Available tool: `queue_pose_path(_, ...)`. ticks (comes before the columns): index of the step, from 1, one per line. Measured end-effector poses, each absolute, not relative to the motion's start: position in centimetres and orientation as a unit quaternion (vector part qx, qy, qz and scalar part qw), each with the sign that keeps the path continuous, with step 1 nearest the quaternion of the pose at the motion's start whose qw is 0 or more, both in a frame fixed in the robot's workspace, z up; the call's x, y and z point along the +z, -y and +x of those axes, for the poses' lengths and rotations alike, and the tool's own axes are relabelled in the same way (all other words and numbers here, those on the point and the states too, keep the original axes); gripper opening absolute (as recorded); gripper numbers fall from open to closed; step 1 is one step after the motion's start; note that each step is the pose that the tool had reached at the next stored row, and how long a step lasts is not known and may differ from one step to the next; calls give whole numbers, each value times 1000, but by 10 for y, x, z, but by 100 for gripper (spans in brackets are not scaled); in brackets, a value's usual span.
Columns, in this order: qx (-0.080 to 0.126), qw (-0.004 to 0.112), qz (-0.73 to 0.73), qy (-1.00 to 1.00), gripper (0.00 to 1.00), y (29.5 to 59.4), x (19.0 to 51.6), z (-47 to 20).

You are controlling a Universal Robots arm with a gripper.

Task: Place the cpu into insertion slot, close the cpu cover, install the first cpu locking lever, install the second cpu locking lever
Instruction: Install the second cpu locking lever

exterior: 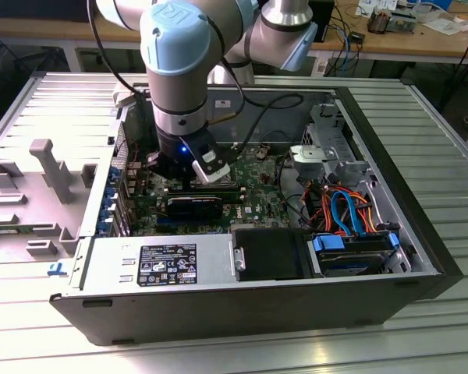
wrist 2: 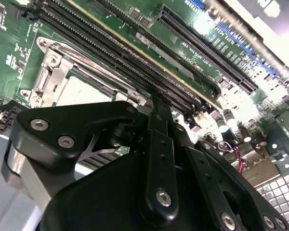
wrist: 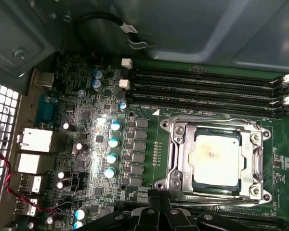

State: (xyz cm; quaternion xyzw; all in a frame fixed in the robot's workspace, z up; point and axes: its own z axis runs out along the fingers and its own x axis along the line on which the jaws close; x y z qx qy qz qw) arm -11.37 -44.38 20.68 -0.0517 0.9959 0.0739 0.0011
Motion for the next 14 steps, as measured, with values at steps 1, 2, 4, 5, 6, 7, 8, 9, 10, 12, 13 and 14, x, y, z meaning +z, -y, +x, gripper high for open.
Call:
queue_pose_path(1,76,1,-52,-996,11,445,207,-114)
queue_pose_path(2,78,1,-52,-996,11,445,207,-114)
queue_pose_path(4,97,2,-52,-994,11,446,204,-114)
queue_pose_path(5,102,3,-52,-993,11,446,200,-114)
queue_pose_path(6,102,2,-52,-993,11,446,200,-114)
queue_pose_path(7,102,3,-52,-993,11,446,200,-114)
queue_pose_path(8,101,3,-52,-993,11,446,200,-114)
queue_pose_path(9,101,3,-52,-994,11,446,201,-114)
queue_pose_path(10,100,3,-52,-994,11,446,202,-114)
queue_pose_path(12,96,3,-52,-994,11,446,206,-114)
queue_pose_path(13,95,3,-52,-994,11,446,208,-114)
queue_pose_path(14,95,3,-52,-994,11,446,209,-114)
